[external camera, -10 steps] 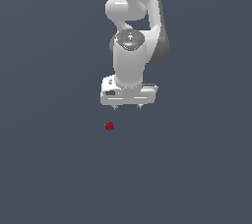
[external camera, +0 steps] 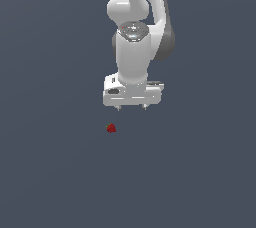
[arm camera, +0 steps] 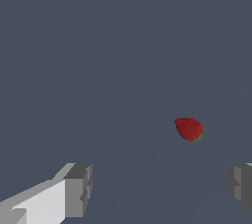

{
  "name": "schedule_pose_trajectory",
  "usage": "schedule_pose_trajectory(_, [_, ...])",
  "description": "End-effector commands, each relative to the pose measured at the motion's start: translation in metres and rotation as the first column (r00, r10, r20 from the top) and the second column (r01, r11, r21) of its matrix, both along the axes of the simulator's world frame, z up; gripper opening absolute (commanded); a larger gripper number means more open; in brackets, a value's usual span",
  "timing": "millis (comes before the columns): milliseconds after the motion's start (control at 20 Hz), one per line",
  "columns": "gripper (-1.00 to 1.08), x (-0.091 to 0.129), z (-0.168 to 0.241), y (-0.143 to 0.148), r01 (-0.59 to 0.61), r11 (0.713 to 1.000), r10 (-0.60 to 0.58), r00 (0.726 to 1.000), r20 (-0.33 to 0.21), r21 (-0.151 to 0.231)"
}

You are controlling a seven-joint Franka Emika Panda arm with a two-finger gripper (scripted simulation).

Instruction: Pick up the object and move it to a goal position.

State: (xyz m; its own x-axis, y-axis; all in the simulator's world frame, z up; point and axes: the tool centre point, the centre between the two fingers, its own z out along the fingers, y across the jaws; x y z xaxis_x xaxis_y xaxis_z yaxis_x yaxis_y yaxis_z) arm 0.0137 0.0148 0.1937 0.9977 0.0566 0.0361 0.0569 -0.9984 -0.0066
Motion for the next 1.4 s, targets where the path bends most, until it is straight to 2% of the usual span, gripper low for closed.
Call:
schedule_pose_trajectory(0, [1.0, 0.003, 0.005, 0.002, 0.0, 1.0, 0.0, 1.0, 0.012, 0.007])
schedule_pose_trajectory(650, [1.0, 0.004, -0.013, -0.013, -0.042, 0.999, 0.042, 0.999, 0.004, 0.0])
schedule_pose_trajectory(1000, [1.0, 0.006, -0.046, -0.041, -0.123, 0.992, 0.123, 0.992, -0.008, -0.008])
schedule_pose_trajectory(1350, [1.0, 0.004, -0.089, -0.075, -0.224, 0.975, 0.223, 0.974, -0.024, -0.011])
